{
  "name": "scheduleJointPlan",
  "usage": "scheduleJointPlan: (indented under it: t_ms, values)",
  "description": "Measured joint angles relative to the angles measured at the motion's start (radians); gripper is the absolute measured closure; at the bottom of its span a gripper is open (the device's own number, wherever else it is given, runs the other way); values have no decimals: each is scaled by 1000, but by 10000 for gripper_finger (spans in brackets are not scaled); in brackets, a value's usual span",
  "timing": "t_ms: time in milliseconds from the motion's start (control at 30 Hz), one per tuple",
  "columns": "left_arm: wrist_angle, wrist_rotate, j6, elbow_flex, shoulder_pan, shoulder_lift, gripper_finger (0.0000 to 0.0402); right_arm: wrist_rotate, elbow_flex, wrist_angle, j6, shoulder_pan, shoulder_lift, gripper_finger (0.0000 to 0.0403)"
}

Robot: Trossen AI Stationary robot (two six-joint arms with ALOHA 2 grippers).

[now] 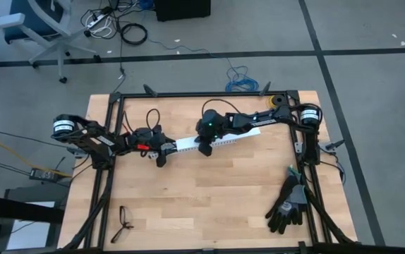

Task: Ziptie cables
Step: Close the white cable duct with the white cable duct cover

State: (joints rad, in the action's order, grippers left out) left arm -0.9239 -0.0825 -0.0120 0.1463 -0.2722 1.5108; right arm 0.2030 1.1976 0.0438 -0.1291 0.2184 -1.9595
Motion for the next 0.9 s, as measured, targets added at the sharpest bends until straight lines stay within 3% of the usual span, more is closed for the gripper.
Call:
scheduleJointPlan:
  t_ms: [167,500,900]
  values:
    - [-4,-17,3,0,0,1,188,2,-1,4,9,0,6,403]
    - [5,-32,-44,0,0,-9,123,3,-1,7,9,1,6,403]
    - [25,-35,-78,-78,0,-120,120,5,-2,9,2,6,5,403]
